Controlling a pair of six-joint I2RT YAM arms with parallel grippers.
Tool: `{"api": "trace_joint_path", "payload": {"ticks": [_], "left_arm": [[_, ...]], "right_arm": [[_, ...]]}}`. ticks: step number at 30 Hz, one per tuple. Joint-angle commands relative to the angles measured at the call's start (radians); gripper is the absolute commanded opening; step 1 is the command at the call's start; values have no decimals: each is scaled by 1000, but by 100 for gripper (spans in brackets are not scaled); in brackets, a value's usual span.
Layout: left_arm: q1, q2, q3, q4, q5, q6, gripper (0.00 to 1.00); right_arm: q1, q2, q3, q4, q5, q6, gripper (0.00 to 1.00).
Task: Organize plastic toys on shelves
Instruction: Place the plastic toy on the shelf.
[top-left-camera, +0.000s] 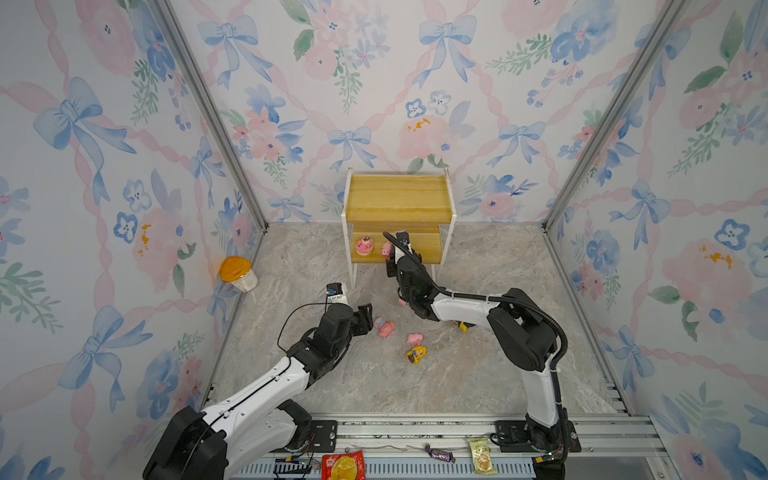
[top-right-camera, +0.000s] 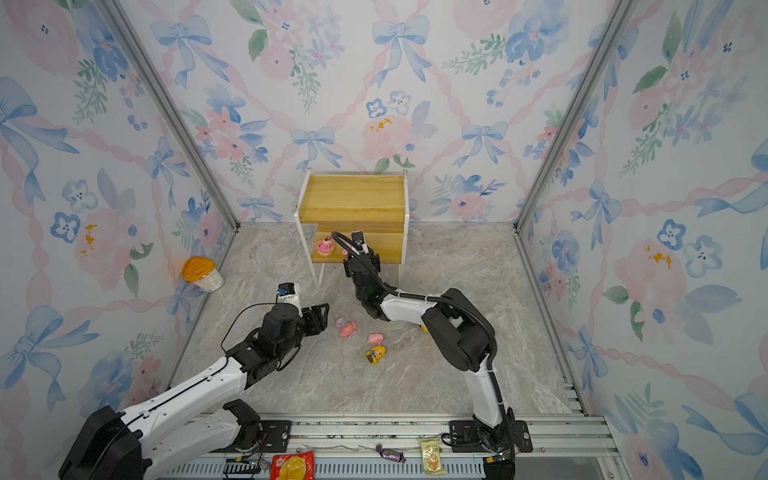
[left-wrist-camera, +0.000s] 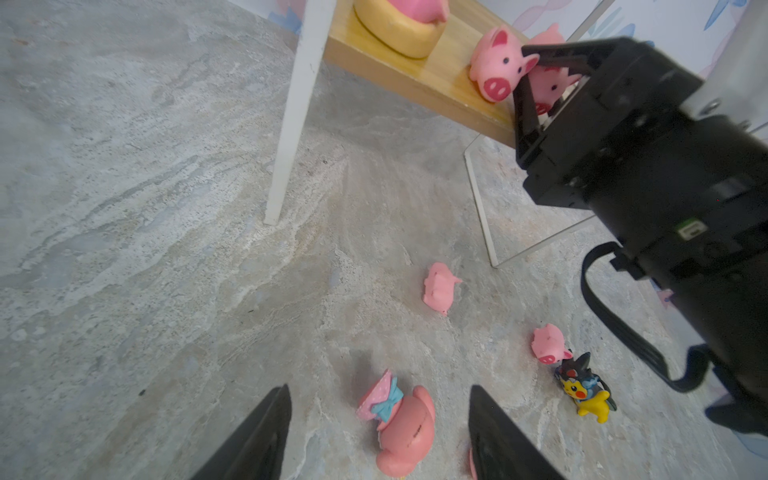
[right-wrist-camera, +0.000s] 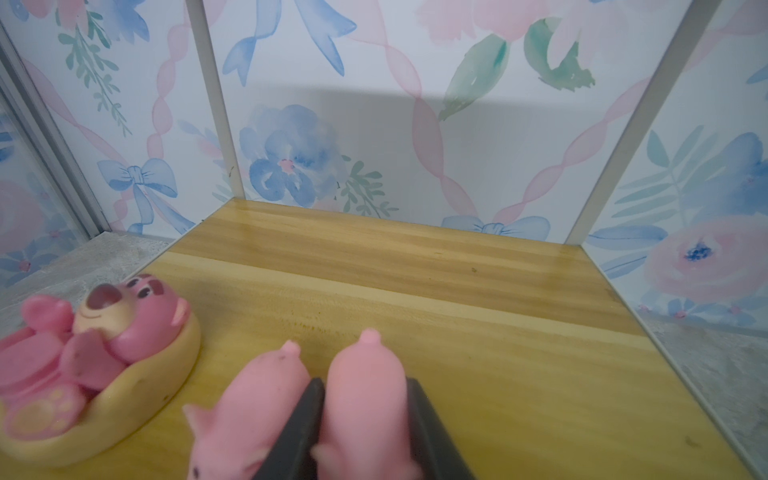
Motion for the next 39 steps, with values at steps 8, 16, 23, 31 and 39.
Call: {"api": "trace_joint_path", "payload": {"ticks": [8, 16, 23, 31, 39], "left_arm": [[7, 0, -22, 8, 16, 2, 69], [9, -1, -20, 10, 20, -4, 69], [10, -3, -22, 10, 27, -9, 69], [10, -13, -28, 10, 27, -15, 68], [10, -13, -29, 9, 27, -15, 68]], "right_arm": [[-26, 68, 20, 51, 29, -19, 40], [-24, 21, -27, 78, 29, -35, 57], [-24, -14, -56, 95, 31, -42, 58], [-22, -38, -56, 119, 26, -56, 65], [-11, -66, -64, 148, 33, -79, 71]]}}
